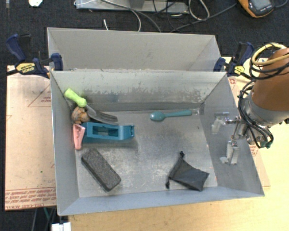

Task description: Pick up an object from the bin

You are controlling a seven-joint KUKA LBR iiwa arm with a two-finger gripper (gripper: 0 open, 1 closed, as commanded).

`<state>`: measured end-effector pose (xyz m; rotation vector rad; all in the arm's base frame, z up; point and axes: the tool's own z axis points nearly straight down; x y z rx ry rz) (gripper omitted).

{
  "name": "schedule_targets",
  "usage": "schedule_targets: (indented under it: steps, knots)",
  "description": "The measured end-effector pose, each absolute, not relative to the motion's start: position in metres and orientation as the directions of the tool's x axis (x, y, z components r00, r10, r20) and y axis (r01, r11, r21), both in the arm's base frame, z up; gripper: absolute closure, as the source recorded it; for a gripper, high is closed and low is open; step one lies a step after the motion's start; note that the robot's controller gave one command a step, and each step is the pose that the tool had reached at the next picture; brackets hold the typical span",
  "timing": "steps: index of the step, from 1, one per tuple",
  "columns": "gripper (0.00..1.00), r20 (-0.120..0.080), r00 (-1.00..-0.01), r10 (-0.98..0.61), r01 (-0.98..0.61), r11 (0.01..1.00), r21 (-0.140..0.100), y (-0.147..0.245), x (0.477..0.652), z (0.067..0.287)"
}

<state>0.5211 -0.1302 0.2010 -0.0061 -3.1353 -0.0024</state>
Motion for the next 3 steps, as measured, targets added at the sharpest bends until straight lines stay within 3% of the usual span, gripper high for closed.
schedule_targets:
  steps: [1,2,3]
  knots:
    - [0.0,-0.001,-1.0,0.001,0.001,1.0,0.0,-0.13,0.523,0.205]
    - [0.0,-0.008,-0.994,-0.11,-0.11,0.994,-0.003,-0.108,0.508,0.175]
    - [0.0,-0.006,-0.992,-0.124,-0.124,0.992,0.0,-0.073,0.491,0.116]
